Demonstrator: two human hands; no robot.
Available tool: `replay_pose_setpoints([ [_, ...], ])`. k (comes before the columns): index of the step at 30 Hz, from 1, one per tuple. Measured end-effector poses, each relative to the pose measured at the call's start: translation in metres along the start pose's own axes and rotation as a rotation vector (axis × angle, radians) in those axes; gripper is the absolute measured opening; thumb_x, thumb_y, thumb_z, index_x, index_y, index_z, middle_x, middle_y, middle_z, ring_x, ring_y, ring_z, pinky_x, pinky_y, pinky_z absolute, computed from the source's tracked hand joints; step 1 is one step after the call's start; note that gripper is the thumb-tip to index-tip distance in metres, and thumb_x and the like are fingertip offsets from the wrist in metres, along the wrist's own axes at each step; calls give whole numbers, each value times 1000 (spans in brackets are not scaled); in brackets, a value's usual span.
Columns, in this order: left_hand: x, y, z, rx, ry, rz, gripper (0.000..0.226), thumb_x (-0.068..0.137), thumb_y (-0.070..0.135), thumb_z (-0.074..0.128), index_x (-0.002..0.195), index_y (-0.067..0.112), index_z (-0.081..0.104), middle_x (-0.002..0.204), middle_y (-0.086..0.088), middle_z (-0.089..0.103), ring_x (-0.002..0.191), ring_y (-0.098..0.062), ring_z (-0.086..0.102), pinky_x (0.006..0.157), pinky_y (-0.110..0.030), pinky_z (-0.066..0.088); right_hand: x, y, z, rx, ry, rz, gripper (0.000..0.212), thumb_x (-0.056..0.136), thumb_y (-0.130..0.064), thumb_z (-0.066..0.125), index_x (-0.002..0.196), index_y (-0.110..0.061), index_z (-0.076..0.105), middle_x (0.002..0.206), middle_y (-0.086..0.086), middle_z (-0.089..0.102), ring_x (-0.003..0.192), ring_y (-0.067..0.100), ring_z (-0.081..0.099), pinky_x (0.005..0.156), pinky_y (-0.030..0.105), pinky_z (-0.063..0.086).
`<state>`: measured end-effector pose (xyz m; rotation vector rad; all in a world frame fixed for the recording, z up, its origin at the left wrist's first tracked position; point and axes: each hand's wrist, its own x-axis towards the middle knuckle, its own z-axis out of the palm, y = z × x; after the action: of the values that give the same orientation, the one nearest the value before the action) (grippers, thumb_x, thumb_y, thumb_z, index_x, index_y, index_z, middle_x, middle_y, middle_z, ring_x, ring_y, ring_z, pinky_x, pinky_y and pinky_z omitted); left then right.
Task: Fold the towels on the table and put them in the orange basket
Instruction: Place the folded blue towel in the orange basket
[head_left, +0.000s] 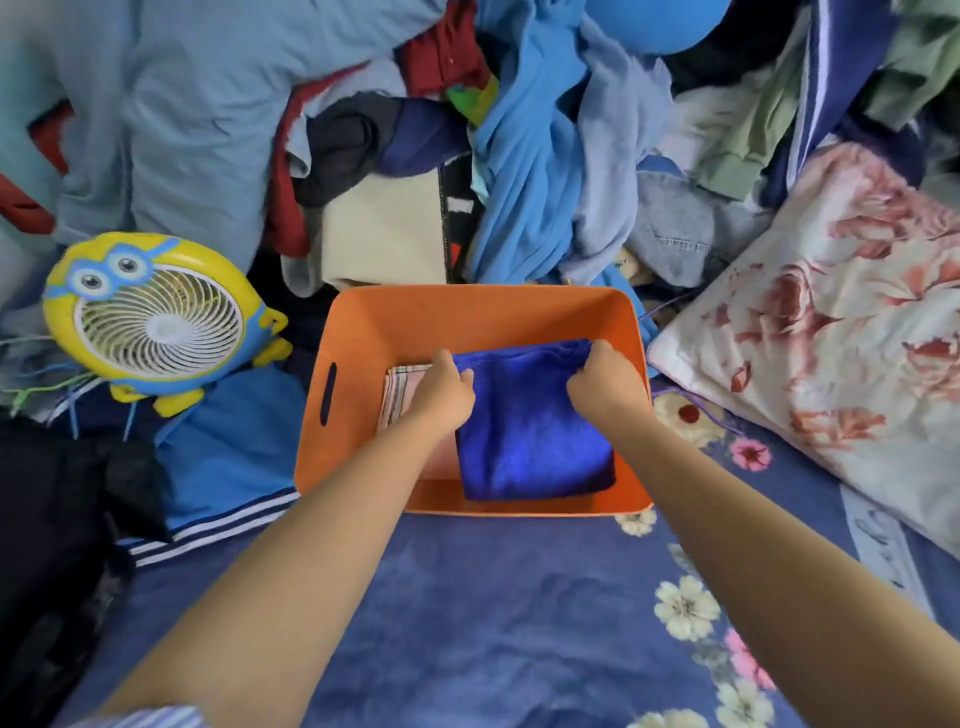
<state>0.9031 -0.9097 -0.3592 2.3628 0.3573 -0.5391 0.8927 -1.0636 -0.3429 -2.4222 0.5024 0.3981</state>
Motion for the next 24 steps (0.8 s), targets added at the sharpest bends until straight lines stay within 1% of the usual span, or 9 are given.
replay_pose_setpoints([
  [3,36,-13,28,102,-121,-40,41,101,19,30,136,-2,24,129,-24,49,115,-36,50,84,-35,38,30,11,27,-97,-76,113,35,89,-2,39,123,6,40,131,22,48,120,37,48,91,37,42],
  [6,71,-21,51,174,-197,-42,43,101,20,30,137,-1,24,131,-24,49,117,-37,49,90,-35,40,61,27,53,-139,-102,205,36,89,-2,39,125,5,44,130,22,51,121,36,49,96,37,42],
  [8,92,-23,67,197,-219,-35,44,101,21,31,139,-1,23,133,-23,47,120,-36,48,92,-35,39,81,35,66,-161,-100,269,39,93,-5,38,131,4,39,137,21,45,126,34,45,101,38,39],
  [11,118,-26,88,195,-232,-26,45,101,22,33,140,1,24,136,-21,45,123,-35,46,95,-35,38,101,45,81,-139,-133,348,37,96,-8,36,131,1,41,138,20,44,127,32,43,94,33,40],
  [13,133,-26,98,189,-206,-21,41,100,22,34,136,2,30,134,-20,47,122,-35,47,95,-35,38,113,52,90,-74,-87,326,32,93,-7,39,124,0,46,129,19,50,118,32,49,82,31,40],
  [14,141,-28,103,180,-187,-23,39,100,22,36,133,2,34,133,-20,49,122,-35,47,95,-35,38,119,54,94,-55,-53,309,31,92,-6,40,122,0,47,126,19,52,115,33,51,82,32,41],
  [20,169,-39,125,154,-41,1,30,96,22,44,118,1,46,124,-19,56,116,-37,51,91,-38,41,149,74,115,-61,16,263,39,90,-3,40,129,-1,37,130,19,47,120,34,46,96,36,40],
  [22,170,-40,131,103,13,18,29,97,21,44,118,2,46,123,-19,57,115,-37,52,89,-38,41,156,82,124,-72,68,187,43,88,-4,43,131,0,39,132,21,47,122,37,45,104,42,38],
  [24,172,-41,135,49,84,47,30,97,19,43,121,2,45,122,-19,57,114,-37,53,88,-37,41,163,89,133,-53,142,139,45,85,-3,45,129,-1,42,130,23,49,121,40,46,104,49,36],
])
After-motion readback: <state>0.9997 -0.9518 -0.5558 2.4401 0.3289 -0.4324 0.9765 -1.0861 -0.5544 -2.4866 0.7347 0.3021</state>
